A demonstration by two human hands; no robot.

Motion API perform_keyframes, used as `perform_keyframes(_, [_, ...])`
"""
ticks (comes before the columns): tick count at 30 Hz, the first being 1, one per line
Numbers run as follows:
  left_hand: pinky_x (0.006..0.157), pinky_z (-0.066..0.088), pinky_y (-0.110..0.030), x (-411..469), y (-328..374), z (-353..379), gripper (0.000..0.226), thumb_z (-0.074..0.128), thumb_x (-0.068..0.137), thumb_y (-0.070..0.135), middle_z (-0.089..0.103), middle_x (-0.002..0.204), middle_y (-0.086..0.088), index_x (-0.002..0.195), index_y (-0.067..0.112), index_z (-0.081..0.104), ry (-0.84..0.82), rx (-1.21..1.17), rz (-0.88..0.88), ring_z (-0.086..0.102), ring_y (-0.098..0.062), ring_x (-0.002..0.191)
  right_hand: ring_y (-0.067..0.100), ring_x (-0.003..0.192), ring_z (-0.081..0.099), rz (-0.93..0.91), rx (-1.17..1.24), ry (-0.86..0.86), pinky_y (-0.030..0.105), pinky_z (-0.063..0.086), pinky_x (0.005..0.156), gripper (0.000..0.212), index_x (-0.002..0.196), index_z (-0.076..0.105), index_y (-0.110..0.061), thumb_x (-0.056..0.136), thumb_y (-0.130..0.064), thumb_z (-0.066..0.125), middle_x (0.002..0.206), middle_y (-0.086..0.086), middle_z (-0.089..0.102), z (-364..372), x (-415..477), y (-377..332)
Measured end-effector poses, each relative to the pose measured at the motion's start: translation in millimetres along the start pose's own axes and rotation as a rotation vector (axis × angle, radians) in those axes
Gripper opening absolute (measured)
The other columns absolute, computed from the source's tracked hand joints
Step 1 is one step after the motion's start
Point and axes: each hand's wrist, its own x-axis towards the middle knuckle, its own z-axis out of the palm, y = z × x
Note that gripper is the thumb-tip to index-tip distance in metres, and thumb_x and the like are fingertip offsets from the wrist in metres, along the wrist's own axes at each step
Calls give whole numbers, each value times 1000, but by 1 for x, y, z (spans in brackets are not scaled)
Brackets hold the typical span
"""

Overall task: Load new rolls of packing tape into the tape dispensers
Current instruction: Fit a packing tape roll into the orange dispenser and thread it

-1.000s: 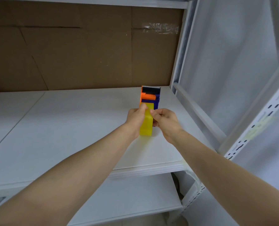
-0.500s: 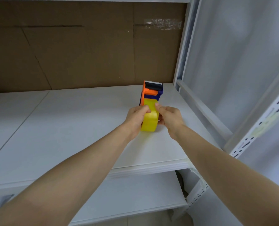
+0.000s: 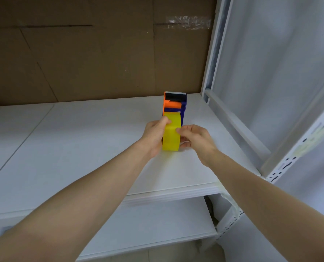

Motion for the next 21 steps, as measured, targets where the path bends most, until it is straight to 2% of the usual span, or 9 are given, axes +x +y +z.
perform_keyframes(3, [73, 56, -33, -3, -1, 0, 17, 49, 91, 12, 65, 105, -16, 104, 10, 61, -65, -34, 31, 65, -24, 86, 24, 93, 65, -2, 52, 24, 37, 55, 80, 29, 110, 57, -8, 86, -22, 65, 99, 9, 66, 3, 6, -13])
perform_keyframes(6, [82, 57, -41, -4, -2, -2, 18, 49, 89, 7, 66, 103, -18, 99, 9, 64, -79, -107, 30, 66, -27, 88, 21, 89, 64, -88, -1, -13, 29, 55, 70, 25, 107, 57, -9, 84, -13, 68, 101, 9, 66, 6, 5, -21])
perform_keyframes(7, [80, 57, -42, -5, -1, -2, 18, 48, 89, 7, 67, 102, -19, 98, 8, 64, -75, -125, 30, 66, -28, 86, 21, 89, 64, -109, -18, -24, 30, 55, 71, 23, 105, 58, -9, 84, -11, 68, 101, 10, 65, 6, 4, -22])
perform_keyframes(10, [57, 59, -33, -7, 2, 0, 12, 49, 91, 11, 67, 90, -14, 91, 9, 61, -23, -110, 20, 67, -23, 73, 23, 92, 63, -120, -45, -32, 34, 55, 76, 25, 98, 56, -10, 79, -7, 72, 103, 13, 63, 5, 0, -18])
perform_keyframes(11, [54, 58, -32, -7, 2, 0, 10, 50, 92, 13, 66, 86, -13, 89, 10, 60, 3, -90, 14, 66, -21, 69, 22, 92, 63, -117, -64, -37, 33, 56, 76, 27, 96, 55, -13, 78, -7, 74, 103, 12, 64, 4, -1, -16])
perform_keyframes(14, [71, 54, -36, -4, -1, -2, 10, 53, 91, 16, 64, 86, -11, 84, 14, 57, 47, -16, 24, 62, -22, 73, 20, 82, 61, -65, -132, -25, 27, 52, 66, 18, 94, 58, -11, 80, -6, 70, 90, 7, 64, -1, 0, -23])
perform_keyframes(15, [72, 52, -34, -4, -2, -2, 9, 53, 91, 17, 63, 85, -10, 83, 14, 57, 52, -2, 28, 61, -21, 73, 21, 79, 59, -19, -114, 14, 27, 50, 64, 13, 96, 60, -7, 84, -9, 64, 86, 8, 63, -3, 2, -27])
perform_keyframes(18, [70, 50, -30, -4, -5, -2, 10, 55, 91, 16, 63, 83, -7, 82, 15, 59, 39, 19, 45, 60, -20, 73, 19, 70, 56, 58, -59, 121, 29, 50, 59, 23, 99, 64, -2, 91, -21, 55, 80, 9, 61, -4, 8, -38])
perform_keyframes(21, [68, 50, -29, -5, -7, 1, 10, 57, 90, 15, 64, 84, -8, 81, 14, 63, 33, 38, 65, 60, -20, 73, 17, 59, 57, 18, -122, 193, 32, 55, 59, 25, 82, 64, -6, 90, -29, 60, 69, 6, 61, -1, 10, -44])
